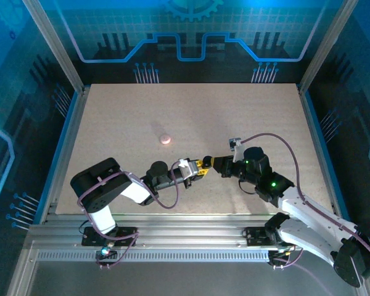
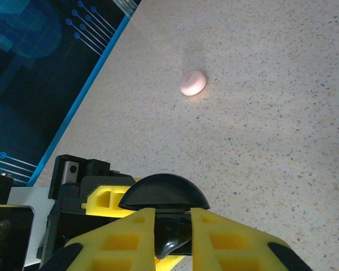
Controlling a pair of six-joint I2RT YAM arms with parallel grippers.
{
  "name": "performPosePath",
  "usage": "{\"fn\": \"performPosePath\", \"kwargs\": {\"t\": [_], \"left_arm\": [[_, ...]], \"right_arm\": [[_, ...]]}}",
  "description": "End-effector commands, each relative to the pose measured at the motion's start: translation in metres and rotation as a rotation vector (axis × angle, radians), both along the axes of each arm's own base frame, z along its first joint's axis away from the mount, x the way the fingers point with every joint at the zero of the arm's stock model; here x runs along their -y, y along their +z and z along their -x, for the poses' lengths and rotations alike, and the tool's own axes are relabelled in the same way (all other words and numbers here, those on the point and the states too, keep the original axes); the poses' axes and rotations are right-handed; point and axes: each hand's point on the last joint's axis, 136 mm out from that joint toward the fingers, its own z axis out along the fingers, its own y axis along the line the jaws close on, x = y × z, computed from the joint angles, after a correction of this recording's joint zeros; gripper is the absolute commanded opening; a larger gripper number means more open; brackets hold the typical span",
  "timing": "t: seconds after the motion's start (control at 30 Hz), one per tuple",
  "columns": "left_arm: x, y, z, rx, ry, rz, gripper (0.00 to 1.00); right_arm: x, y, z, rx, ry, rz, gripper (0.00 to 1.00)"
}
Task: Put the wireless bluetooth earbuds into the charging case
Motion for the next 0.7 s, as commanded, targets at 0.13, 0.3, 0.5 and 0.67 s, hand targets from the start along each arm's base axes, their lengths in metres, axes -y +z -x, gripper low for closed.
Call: {"fn": "performPosePath", "kwargs": {"t": [0.13,0.3,0.5,0.67], "left_arm": [[0.0057,0.0199,-0.0026,0.046,-0.001,0.048,0.08],[0.0072,0.0221,-0.0024,0.051,-0.006,0.051,0.09],[0.0077,0.0249,-0.0032,0.056,-0.006,0.057,0.09],[0.0068,0.0273,-0.0032,0.055,-0.004,0.064,0.09]], "right_arm": [[-0.0015,-0.0086,0.0023,-0.01,-0.004,0.024,0.19],[0.0015,-0.0142,0.002,-0.023,-0.023,0.042,0.19],[0.0057,-0.0154,0.0007,-0.025,-0.051,0.049,0.18],[0.0061,-0.0113,-0.0009,-0.013,-0.064,0.028,0.18]]}}
